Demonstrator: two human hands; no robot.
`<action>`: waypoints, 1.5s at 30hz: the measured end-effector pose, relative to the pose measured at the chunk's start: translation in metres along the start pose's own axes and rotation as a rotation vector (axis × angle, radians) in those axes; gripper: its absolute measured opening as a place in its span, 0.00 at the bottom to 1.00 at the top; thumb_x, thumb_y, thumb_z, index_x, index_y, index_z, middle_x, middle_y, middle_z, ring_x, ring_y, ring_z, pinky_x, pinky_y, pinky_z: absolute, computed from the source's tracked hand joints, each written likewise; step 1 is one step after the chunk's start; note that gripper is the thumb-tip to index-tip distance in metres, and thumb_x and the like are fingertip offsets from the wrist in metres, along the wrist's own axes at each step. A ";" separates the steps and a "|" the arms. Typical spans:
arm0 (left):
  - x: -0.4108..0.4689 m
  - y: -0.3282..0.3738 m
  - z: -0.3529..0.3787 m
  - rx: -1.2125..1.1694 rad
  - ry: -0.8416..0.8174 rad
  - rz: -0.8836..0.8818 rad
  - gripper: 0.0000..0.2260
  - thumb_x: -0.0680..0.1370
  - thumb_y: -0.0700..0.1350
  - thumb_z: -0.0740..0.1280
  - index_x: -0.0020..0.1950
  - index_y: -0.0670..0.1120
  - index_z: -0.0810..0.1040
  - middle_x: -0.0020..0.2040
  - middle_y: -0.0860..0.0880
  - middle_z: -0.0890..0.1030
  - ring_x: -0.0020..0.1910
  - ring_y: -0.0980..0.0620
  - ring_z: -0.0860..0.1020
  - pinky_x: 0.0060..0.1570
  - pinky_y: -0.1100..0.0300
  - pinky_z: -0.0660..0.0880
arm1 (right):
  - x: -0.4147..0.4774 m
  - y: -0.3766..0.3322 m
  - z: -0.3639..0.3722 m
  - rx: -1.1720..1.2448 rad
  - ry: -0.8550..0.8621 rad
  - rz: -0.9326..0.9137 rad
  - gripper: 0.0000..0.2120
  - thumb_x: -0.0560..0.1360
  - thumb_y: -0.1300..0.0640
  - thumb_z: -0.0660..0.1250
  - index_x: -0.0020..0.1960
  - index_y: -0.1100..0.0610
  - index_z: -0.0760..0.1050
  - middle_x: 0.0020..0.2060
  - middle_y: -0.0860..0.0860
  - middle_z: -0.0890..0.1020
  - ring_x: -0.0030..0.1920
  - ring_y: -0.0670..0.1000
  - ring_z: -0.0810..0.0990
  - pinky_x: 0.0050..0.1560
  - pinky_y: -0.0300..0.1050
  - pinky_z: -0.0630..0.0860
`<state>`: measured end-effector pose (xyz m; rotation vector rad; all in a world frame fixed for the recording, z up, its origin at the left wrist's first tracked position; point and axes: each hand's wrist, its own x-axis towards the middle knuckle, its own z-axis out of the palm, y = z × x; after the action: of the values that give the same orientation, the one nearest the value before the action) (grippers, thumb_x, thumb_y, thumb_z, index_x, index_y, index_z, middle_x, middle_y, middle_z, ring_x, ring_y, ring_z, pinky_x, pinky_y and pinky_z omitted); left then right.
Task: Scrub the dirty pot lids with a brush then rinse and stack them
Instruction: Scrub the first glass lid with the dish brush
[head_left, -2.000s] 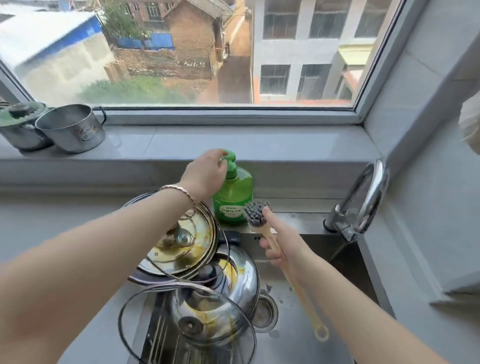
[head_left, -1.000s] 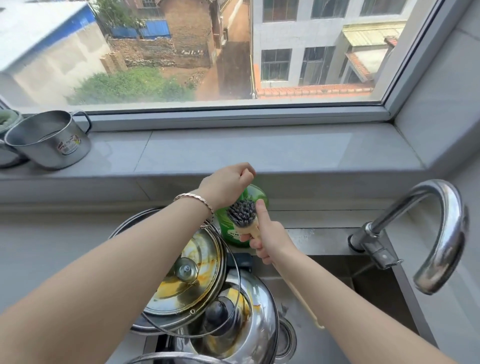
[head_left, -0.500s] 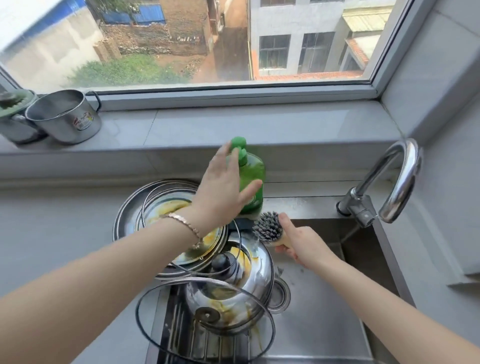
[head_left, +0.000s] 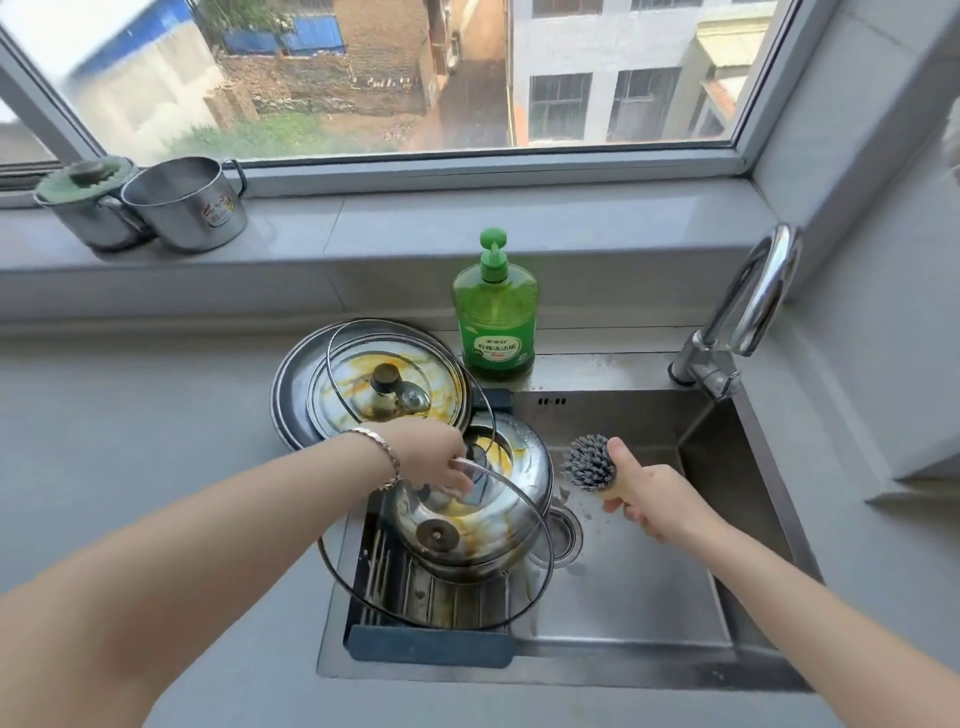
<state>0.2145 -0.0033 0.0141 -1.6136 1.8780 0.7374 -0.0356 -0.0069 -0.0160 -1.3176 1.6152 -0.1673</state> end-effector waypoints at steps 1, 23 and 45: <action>-0.001 0.001 0.000 0.022 0.000 0.010 0.19 0.78 0.57 0.62 0.53 0.42 0.78 0.34 0.53 0.74 0.30 0.56 0.71 0.33 0.65 0.70 | -0.002 0.001 0.000 0.002 0.003 -0.002 0.35 0.76 0.33 0.50 0.36 0.61 0.80 0.23 0.50 0.68 0.22 0.49 0.63 0.25 0.37 0.60; -0.045 0.052 -0.050 -0.907 0.319 -0.112 0.09 0.77 0.42 0.66 0.46 0.35 0.77 0.36 0.38 0.83 0.37 0.38 0.83 0.38 0.44 0.81 | -0.027 0.034 -0.057 -0.045 0.307 -0.308 0.24 0.79 0.39 0.45 0.72 0.43 0.62 0.68 0.43 0.71 0.69 0.51 0.67 0.64 0.45 0.64; -0.009 0.151 0.036 -1.735 0.302 -0.156 0.16 0.73 0.25 0.61 0.55 0.40 0.74 0.42 0.33 0.83 0.38 0.37 0.82 0.32 0.50 0.80 | 0.018 0.098 -0.063 0.052 0.240 -0.122 0.22 0.69 0.54 0.73 0.63 0.49 0.76 0.56 0.48 0.81 0.57 0.49 0.77 0.54 0.40 0.70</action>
<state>0.0678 0.0481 0.0032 -2.7857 0.9519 2.5061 -0.1451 -0.0109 -0.0583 -1.3978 1.7168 -0.4535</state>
